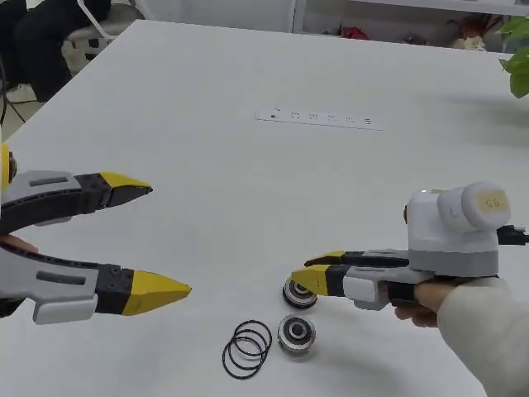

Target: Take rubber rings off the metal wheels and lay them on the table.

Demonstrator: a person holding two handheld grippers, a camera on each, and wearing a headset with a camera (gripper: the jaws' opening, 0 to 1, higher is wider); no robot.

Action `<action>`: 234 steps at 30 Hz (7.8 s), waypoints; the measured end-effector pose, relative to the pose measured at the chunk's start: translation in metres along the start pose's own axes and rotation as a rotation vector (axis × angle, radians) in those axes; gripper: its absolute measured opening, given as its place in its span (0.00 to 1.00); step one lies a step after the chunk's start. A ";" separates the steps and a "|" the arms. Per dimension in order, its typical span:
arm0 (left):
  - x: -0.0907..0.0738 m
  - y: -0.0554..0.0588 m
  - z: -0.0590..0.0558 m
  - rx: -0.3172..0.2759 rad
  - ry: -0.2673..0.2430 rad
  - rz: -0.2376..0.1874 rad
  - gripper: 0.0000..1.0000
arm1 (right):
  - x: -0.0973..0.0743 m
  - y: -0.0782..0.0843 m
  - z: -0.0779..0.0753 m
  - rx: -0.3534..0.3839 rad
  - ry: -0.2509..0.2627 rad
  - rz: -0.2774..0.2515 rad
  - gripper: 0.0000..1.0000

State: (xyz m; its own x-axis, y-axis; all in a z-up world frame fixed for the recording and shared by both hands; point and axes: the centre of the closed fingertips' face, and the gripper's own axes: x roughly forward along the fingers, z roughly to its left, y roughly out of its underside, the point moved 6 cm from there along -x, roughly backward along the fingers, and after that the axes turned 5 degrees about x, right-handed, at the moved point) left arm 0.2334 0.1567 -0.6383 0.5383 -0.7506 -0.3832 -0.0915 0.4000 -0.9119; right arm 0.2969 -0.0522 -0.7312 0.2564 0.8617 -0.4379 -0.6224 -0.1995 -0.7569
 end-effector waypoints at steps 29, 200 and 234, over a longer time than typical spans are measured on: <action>0.072 -0.043 0.008 0.116 0.160 -0.033 0.70 | -0.003 0.025 -0.021 -0.001 0.034 0.090 0.25; 0.174 0.060 -0.031 0.043 0.260 0.057 0.14 | -0.001 0.027 -0.028 0.267 0.064 0.053 0.00; 0.173 0.055 -0.030 0.050 0.261 0.096 0.15 | 0.000 0.021 -0.024 0.220 0.033 0.044 0.00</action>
State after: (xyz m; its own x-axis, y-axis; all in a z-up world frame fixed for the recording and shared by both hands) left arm 0.2961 0.0333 -0.7595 0.2948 -0.8155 -0.4980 -0.0870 0.4961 -0.8639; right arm 0.3010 -0.0676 -0.7588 0.2468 0.8381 -0.4864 -0.7791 -0.1269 -0.6139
